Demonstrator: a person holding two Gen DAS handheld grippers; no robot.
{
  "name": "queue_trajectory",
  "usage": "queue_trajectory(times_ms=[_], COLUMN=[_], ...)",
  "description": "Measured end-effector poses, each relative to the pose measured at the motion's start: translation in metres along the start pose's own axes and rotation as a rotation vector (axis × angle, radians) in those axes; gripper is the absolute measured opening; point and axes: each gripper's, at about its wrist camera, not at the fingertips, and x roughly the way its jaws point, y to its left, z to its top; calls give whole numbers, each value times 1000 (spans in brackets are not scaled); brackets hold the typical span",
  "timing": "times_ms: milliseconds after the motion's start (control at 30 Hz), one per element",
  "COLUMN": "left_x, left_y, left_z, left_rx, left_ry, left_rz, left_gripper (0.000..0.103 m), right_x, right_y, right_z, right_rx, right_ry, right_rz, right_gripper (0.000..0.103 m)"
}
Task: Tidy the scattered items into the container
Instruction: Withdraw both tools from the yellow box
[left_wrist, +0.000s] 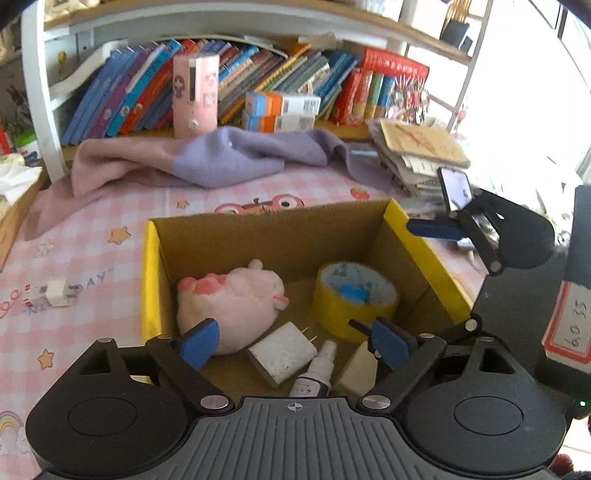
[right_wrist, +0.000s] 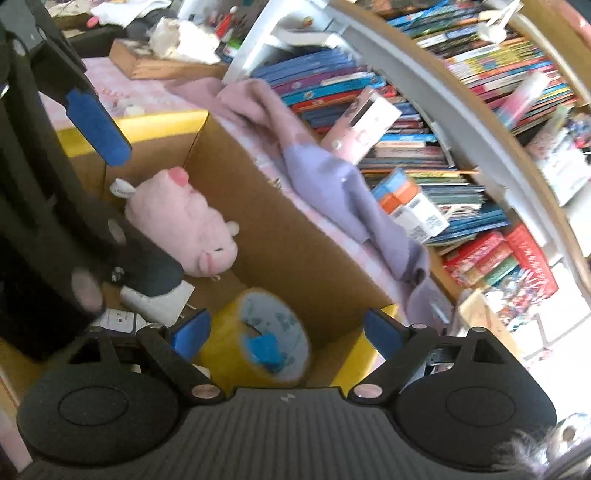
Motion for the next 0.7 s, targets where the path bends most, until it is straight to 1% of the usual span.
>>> queue_trajectory(times_ms=[233, 333, 433, 567, 700], left_x=[-36, -52, -66, -83, -99], left_y=[13, 21, 29, 37, 47], left_z=[-13, -20, -28, -39, -53], left_rx=[-23, -30, -27, -12, 3], left_ry=[-71, -103, -132, -154, -173], left_rz=[0, -2, -7, -25, -46], left_gripper=[96, 98, 99, 99, 100], right_x=[-32, -49, -67, -95, -121], right_y=[11, 15, 17, 23, 38], right_z=[9, 13, 16, 18, 17], right_rx=[43, 86, 166, 304, 412], right_ry=[-56, -80, -109, -145, -163], right_rz=[-73, -104, -138, -159, -189], right_gripper=[90, 91, 92, 93, 94])
